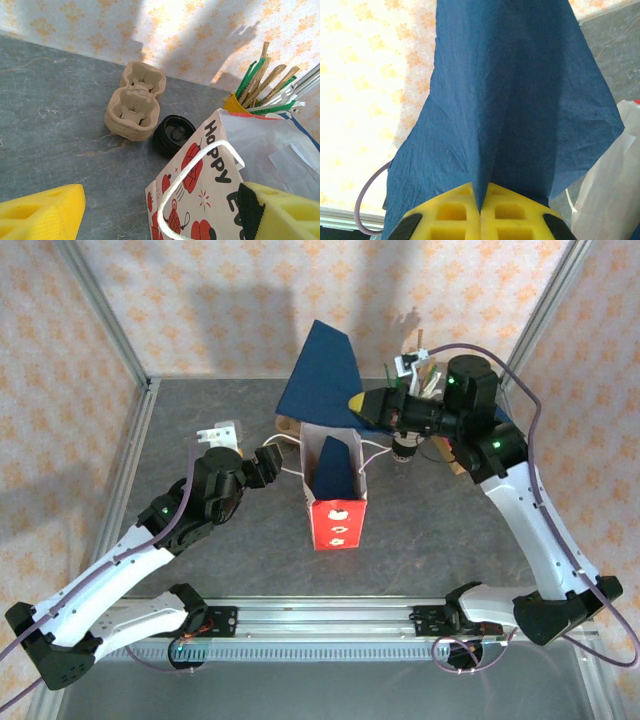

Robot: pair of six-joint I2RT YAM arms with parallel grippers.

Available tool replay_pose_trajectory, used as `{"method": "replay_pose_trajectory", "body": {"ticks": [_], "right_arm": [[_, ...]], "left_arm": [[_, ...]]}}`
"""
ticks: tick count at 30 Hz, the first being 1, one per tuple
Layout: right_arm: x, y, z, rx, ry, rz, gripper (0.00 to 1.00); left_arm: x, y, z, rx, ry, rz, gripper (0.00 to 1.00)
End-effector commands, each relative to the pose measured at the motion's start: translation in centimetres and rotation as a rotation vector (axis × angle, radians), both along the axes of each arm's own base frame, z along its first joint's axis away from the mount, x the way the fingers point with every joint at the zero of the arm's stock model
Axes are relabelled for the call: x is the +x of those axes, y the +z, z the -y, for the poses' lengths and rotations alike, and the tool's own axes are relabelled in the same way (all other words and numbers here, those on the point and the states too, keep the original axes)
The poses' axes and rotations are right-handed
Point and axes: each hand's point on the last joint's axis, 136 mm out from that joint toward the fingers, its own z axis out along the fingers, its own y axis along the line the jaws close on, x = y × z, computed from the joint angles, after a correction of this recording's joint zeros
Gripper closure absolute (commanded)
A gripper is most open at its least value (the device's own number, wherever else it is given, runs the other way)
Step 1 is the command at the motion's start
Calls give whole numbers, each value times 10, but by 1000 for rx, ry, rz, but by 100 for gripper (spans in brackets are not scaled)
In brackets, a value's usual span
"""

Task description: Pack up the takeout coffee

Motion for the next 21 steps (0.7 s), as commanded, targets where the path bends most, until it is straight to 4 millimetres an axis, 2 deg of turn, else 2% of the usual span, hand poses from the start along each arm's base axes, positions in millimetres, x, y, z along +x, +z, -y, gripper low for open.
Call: {"method": "replay_pose_trajectory", "body": {"ticks": [1,10,21], "right_arm": [[-4,-7,-6,-25,-45,-26,100],[-8,-54,-24,-175,-104,-109,100],[0,-124,-31,-504,-204,-189,100]], "left_arm": [[1,17,-6,-31,21,38,19],[-1,22,-12,-23,42,53,19],[-5,25,-20,-21,65,68,18]]}}
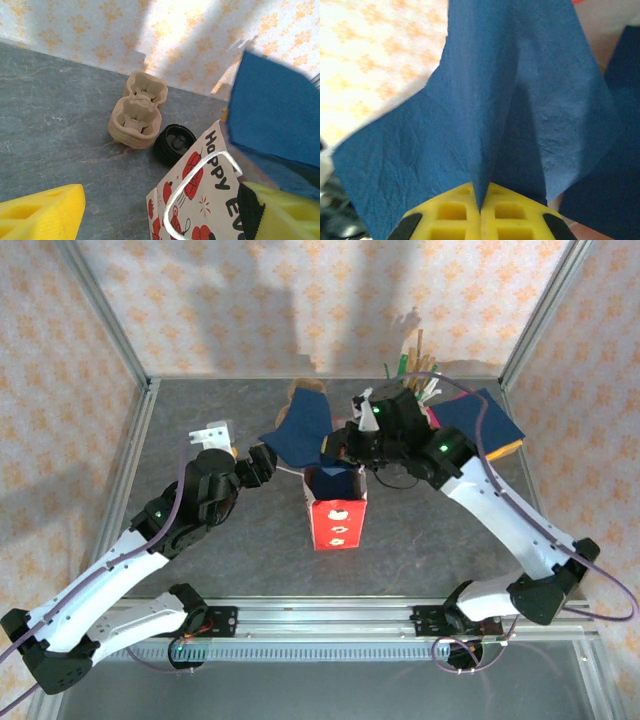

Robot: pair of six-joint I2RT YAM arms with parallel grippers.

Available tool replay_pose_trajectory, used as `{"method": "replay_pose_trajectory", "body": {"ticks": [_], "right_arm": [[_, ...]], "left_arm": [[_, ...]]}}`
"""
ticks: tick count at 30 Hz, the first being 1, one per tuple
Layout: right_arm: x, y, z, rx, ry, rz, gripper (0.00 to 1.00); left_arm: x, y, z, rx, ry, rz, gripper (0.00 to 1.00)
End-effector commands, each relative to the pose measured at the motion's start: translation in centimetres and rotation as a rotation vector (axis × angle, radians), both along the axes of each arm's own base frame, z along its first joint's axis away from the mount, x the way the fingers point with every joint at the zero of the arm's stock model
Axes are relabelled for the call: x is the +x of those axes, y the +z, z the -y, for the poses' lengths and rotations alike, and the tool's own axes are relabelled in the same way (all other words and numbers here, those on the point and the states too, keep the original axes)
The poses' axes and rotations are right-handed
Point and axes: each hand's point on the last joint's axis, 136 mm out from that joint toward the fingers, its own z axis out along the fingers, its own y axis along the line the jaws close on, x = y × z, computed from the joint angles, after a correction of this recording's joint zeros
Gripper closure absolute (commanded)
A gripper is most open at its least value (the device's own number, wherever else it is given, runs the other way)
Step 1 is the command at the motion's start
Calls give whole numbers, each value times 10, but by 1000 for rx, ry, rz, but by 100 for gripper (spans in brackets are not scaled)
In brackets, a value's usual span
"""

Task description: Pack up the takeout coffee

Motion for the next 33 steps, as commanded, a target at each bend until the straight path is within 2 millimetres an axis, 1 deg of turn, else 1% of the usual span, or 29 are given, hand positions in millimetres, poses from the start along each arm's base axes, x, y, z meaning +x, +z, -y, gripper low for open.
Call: {"method": "replay_pose_trajectory", "body": {"ticks": [1,7,11,16,18,24,30,33], "right_arm": [[5,-13,13,-147,-65,18,100],[11,-35,24,-297,-115,-1,100],[11,-51,30,-394,-121,-28,100],[9,-79,36,-519,-107,-81,100],[7,-86,36,-555,-99,-91,100],[5,-96,31,-619,-73,-103,100],[6,-91,31,-613,-75,-94,99],[5,-87,30,-601,-72,-85,84]], "left_arm": [[-1,14,-11,-8,40,33,18],[-2,11,-13,-4,46,31,18],[-2,12,-15,-3,51,34,18],[-2,9,-14,2,47,28,17],[-3,10,-14,2,46,28,18],[-2,10,-14,6,47,33,17],[-1,8,-13,8,46,29,17],[0,8,-13,8,48,30,17]]}}
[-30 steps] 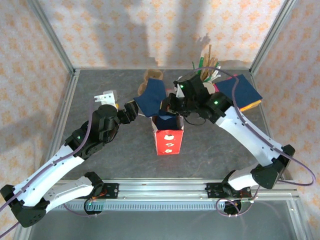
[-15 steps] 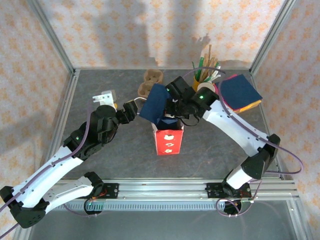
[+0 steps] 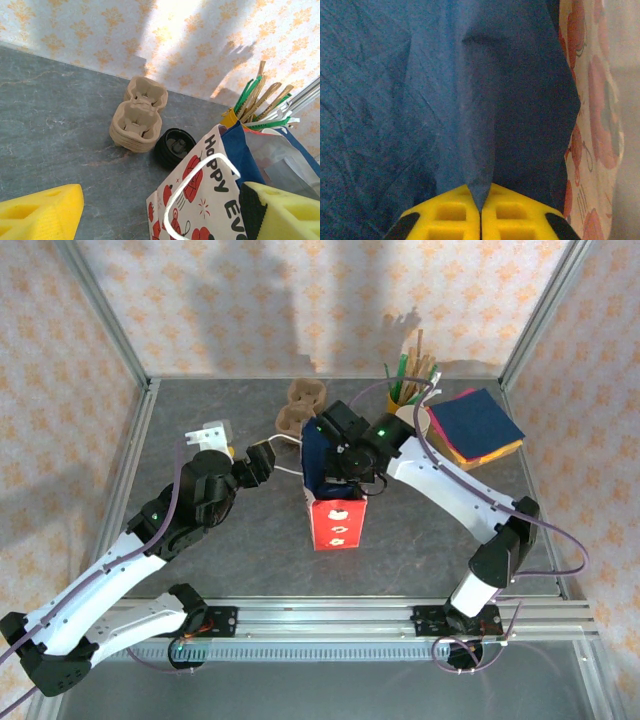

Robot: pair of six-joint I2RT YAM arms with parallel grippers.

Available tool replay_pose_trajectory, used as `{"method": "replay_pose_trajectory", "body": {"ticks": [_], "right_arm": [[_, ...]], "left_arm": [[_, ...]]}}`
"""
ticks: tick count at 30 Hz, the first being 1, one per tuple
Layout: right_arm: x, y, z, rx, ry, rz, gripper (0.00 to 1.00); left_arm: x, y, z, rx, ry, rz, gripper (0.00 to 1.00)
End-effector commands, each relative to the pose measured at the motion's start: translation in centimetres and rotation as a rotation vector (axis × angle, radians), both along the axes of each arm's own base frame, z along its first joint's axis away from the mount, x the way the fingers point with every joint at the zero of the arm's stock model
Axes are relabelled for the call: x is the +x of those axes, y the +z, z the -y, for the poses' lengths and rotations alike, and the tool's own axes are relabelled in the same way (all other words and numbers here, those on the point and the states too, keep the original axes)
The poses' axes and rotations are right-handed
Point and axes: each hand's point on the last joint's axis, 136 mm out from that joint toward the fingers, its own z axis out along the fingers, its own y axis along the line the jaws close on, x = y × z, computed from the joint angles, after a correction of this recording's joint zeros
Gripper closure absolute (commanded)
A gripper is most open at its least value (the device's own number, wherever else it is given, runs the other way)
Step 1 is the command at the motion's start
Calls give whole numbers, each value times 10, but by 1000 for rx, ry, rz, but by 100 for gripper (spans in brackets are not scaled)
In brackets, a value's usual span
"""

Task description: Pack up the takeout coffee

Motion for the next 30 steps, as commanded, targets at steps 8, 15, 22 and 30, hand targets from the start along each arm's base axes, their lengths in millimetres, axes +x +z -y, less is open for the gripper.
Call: {"method": "replay_pose_trajectory", "body": {"ticks": [8,15,22,30], "right_arm": [[9,27,6,-3,-13,83,69],[18,46,-3,49,-14,139,69],[30,103,-21,196,47,301,68],[59,169,5,328,-11,471,59]], "left_arm": [[2,1,-8,9,34,11,17],[0,1,-11,6,40,14,17],[0,6,-12,4,45,30,17],[1,29,-19,26,71,84,16]]}}
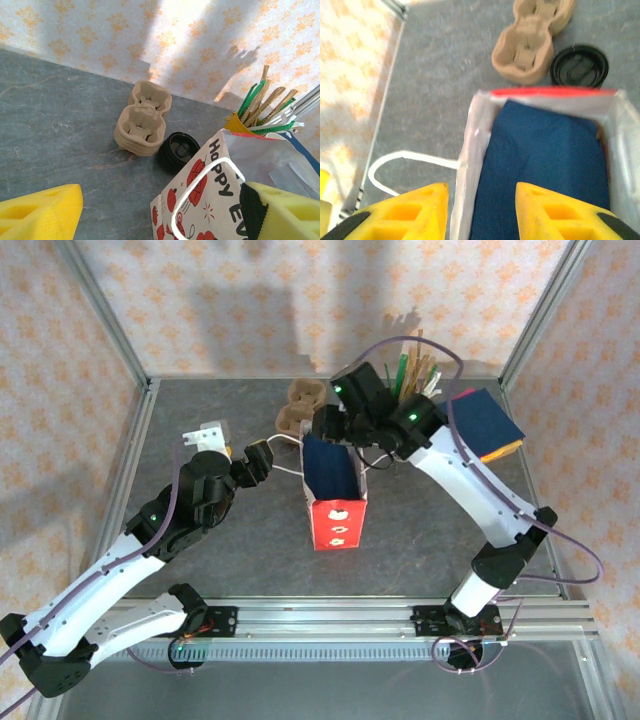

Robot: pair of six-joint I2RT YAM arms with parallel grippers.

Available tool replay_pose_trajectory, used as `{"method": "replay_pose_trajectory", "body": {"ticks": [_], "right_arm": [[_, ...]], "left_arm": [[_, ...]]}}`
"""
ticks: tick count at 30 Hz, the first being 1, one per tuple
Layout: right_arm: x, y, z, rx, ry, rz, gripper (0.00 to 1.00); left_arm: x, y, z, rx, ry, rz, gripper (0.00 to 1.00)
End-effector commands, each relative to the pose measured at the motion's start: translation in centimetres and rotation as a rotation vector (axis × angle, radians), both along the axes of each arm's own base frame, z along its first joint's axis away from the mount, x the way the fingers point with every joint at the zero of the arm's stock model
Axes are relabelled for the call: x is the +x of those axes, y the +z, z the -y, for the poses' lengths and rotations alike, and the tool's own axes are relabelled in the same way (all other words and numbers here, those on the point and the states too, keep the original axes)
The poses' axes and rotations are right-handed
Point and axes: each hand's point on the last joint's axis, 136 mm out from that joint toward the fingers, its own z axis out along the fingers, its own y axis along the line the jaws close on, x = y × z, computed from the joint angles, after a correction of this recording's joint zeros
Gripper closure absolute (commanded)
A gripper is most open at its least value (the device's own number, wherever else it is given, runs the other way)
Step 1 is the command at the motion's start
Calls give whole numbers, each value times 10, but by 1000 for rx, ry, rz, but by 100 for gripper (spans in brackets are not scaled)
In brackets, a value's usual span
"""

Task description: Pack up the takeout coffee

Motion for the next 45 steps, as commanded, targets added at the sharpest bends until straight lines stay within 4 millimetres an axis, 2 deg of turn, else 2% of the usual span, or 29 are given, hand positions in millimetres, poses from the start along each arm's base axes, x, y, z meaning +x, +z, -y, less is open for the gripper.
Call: {"method": "replay_pose_trajectory", "body": {"ticks": [1,4,6,9,12,15,18,22,26,31,34,38,41,45], "right_arm": [[13,59,27,94,-47,167,56],[23,82,51,80,-109,271,46],[32,92,77,47,-185,323,41],[47,100,122,32,-303,382,33],[49,100,158,-31,-397,501,25],[40,93,188,-42,-473,579,12],[32,79,221,-76,-559,649,0],[32,40,261,-142,-651,639,0],[36,3,295,-180,-735,594,0],[37,-38,336,-153,-856,545,0],[35,-63,359,-102,-918,525,0],[26,-94,387,-140,-1026,526,0],[18,-111,396,-200,-1062,576,0],[13,-130,397,-221,-1047,653,0]], "left_arm": [[1,31,-16,22,58,82,16],[2,45,-23,63,85,125,14],[4,53,-29,94,116,144,14],[9,62,-36,123,164,161,11],[14,71,-34,91,160,191,4],[17,78,-33,63,149,239,1],[20,83,-47,68,217,278,1],[24,81,-74,100,359,319,1],[28,68,-108,131,507,319,1],[29,40,-141,155,608,361,1],[28,17,-161,179,690,353,1],[31,-26,-182,258,794,297,1],[35,-54,-192,277,818,288,1],[41,-88,-201,277,781,291,1]]}}
